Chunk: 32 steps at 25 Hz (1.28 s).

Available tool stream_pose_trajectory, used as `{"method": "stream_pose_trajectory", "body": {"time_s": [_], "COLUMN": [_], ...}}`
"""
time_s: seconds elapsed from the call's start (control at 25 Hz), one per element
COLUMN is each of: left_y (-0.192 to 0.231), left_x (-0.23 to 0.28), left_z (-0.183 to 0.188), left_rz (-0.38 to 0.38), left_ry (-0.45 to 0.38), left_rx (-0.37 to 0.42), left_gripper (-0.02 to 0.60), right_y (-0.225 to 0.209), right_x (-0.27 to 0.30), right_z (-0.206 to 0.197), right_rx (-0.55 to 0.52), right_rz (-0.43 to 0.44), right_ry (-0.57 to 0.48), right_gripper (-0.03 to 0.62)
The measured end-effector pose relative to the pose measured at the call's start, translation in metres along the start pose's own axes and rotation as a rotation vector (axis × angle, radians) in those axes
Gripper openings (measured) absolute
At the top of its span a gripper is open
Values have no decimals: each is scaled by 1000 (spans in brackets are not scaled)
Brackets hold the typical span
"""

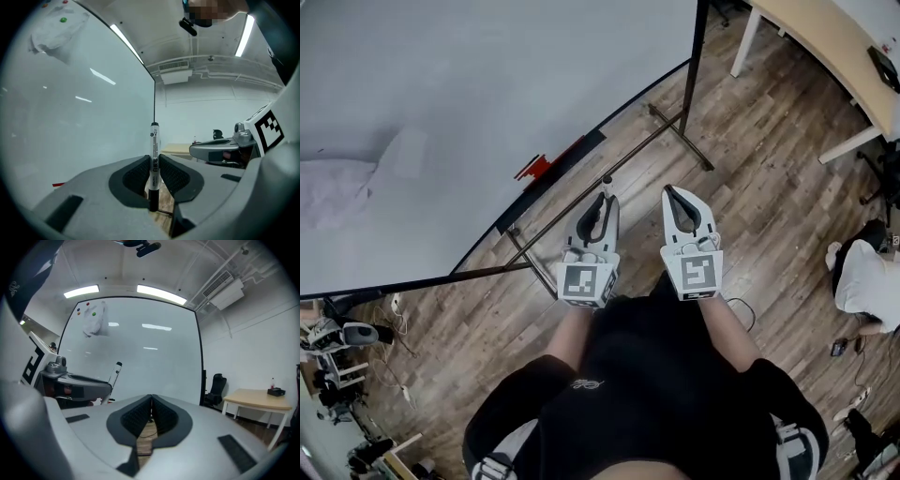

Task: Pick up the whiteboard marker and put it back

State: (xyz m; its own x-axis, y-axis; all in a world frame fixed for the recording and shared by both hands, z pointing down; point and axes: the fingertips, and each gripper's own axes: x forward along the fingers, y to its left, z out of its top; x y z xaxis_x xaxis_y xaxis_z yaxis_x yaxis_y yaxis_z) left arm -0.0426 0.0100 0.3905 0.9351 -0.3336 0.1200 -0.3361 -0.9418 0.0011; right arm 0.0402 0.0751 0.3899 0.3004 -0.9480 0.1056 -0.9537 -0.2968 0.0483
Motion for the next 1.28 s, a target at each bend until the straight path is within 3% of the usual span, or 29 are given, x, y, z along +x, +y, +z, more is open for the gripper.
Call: {"method": "stream_pose_trajectory", "body": {"time_s": [0.4,0.72,1.08,1.28], "left_y": [-8,30,95,120], "left_x": [58,62,78,92], "left_z": [-2,-17,-28,-44], "left_rz": [120,176,151,37], "left_ry": [68,128,149,231], "left_rx": [7,47,41,120], "left_gripper": [67,67,67,67], "right_y": [-54,-42,-6,12], "right_x": [36,66,117,156], "right_z": [-5,-25,-32,-30], "right_rx": [36,59,46,-8], "right_rz": [144,209,231,235], "right_ry": [-4,43,110,136], "right_gripper": [3,3,3,3]}}
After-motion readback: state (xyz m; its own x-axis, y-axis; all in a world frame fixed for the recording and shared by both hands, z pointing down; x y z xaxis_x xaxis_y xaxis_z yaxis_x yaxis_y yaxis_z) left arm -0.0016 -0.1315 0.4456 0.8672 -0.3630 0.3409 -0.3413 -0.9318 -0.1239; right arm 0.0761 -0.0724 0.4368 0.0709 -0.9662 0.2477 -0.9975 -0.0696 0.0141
